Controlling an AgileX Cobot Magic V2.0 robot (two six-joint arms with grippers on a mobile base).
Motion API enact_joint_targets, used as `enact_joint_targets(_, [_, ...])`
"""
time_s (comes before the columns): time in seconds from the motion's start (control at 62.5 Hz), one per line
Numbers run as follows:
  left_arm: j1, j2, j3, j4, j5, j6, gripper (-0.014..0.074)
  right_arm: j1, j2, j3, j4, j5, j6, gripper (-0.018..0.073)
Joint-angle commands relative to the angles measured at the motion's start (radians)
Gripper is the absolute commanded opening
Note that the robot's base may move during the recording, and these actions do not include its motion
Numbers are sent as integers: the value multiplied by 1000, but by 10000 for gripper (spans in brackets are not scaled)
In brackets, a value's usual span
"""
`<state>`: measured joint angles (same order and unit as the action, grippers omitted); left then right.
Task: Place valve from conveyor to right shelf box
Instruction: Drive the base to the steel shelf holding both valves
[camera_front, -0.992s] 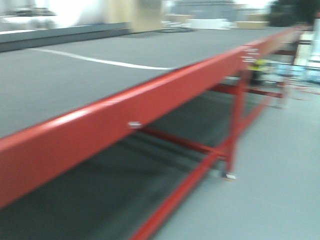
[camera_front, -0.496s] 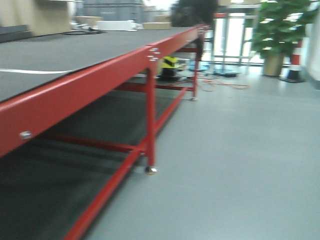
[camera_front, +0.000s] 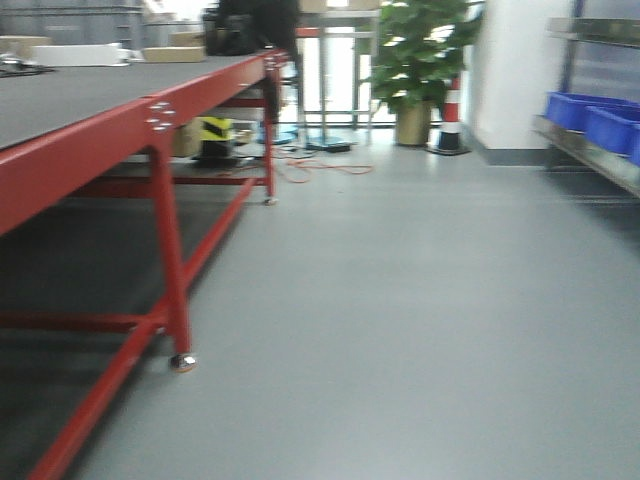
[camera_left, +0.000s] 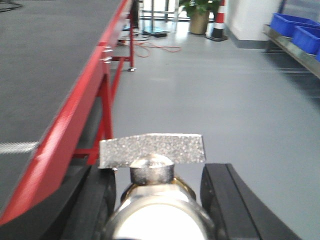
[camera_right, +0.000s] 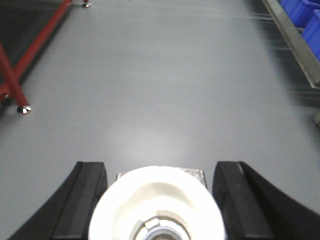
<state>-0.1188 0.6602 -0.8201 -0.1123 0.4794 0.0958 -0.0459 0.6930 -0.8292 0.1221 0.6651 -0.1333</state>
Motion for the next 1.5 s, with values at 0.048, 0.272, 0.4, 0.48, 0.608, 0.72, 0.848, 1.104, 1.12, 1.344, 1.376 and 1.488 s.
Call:
enact_joint_targets(0.048, [-4,-9,-6,-9,-56,-3,-111,-2,-7,-10,-2,-75,1,-163])
enact_joint_targets(0.272, [-4,-9,-6,-9,-56,-3,-111,-2,-7,-10,-2,-75,1,-163])
enact_joint_targets(0.4, [-4,-9,-6,-9,-56,-3,-111,-2,-7,-10,-2,-75,1,-163])
enact_joint_targets(0.48, [-4,-9,-6,-9,-56,-3,-111,-2,-7,-10,-2,-75,1,-163])
enact_joint_targets(0.608, [-4,-9,-6,-9,-56,-3,-111,-2,-7,-10,-2,-75,1,-163])
enact_joint_targets(0.72, [-4,-9,-6,-9,-58,-3,-111,-2,-7,-10,-2,-75,1,-163])
enact_joint_targets(0.848, [-4,-9,-6,-9,-58,-3,-111,-2,-7,-10,-2,-75,1,-163])
enact_joint_targets(1.104, [-4,-9,-6,-9,-58,-3,-111,-2,-7,-10,-2,-78,1,-163])
enact_joint_targets(1.12, [-4,-9,-6,-9,-58,-3,-111,-2,-7,-10,-2,-78,1,-163])
enact_joint_targets(1.344, [-4,-9,-6,-9,-58,-3,-111,-2,-7,-10,-2,-92,1,-163])
enact_joint_targets(1.376, [-4,-9,-6,-9,-58,-3,-111,-2,-7,-10,-2,-92,1,-163])
enact_joint_targets(1.488, [-4,-9,-6,-9,-58,-3,-111,-2,-7,-10,-2,-92,1,-163])
